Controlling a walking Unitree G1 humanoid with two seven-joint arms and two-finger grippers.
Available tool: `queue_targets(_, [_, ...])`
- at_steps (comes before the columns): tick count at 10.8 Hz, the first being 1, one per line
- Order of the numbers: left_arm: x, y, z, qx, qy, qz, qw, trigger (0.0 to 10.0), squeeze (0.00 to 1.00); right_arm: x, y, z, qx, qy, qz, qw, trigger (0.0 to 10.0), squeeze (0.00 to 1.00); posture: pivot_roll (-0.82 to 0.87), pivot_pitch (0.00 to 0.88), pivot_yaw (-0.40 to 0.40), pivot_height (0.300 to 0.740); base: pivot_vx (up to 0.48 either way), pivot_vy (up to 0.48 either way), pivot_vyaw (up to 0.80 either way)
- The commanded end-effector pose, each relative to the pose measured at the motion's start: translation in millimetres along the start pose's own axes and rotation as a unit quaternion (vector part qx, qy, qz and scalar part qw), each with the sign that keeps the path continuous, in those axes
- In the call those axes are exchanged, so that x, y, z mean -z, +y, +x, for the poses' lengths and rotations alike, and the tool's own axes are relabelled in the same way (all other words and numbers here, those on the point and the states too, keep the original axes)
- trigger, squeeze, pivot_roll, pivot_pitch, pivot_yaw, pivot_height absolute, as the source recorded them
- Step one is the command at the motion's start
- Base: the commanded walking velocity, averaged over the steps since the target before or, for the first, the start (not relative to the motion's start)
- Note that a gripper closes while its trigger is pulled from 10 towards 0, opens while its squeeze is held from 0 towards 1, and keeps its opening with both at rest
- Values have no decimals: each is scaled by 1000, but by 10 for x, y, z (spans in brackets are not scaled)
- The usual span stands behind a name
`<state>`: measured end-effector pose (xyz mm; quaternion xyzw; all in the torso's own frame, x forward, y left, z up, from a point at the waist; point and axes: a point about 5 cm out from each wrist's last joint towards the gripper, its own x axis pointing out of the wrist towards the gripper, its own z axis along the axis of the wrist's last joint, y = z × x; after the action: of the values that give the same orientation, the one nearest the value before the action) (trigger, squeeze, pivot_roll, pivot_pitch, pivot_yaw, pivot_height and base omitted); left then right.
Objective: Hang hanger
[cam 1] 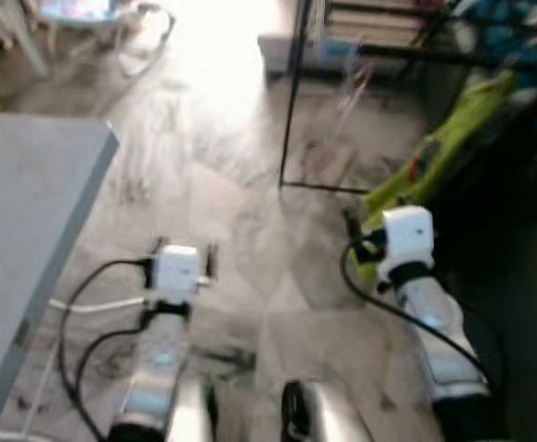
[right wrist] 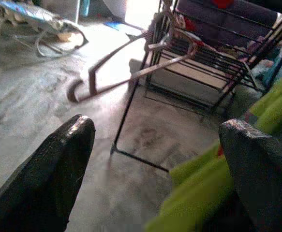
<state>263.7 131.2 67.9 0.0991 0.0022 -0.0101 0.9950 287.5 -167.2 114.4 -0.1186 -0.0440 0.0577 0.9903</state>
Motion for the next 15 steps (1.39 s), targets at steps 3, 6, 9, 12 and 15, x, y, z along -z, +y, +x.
queue_targets(3, [46, 47, -21, -9, 8, 3, 1000, 10000, 0, 12, 11, -4, 1, 2, -1, 1000, 10000, 1000, -39, 197, -48, 740, -160, 0, 0])
queue_targets(6, [49, 50, -20, -9, 8, 3, 1000, 10000, 0, 45, 17, -8, 0, 10, -7, 1000, 10000, 188, -38, 197, -47, 740, -80, 0, 0])
queue_targets(9, [45, 55, -18, -9, 6, 4, 1000, 10000, 0, 59, 25, -9, 0, 13, -10, 1000, 10000, 0, -38, 199, -44, 740, 0, 0, 0])
queue_targets(12, [44, 54, -18, -9, 6, 5, 1000, 10000, 0, 71, 46, -9, -6, 15, -8, 1000, 10000, 0, -34, 199, -42, 740, -80, 0, 0])
queue_targets(15, [42, 50, -15, -9, 5, 5, 1000, 10000, 0, 75, 46, -8, -6, 16, -9, 1000, 10000, 0, -36, 199, -42, 740, -289, -197, 0])
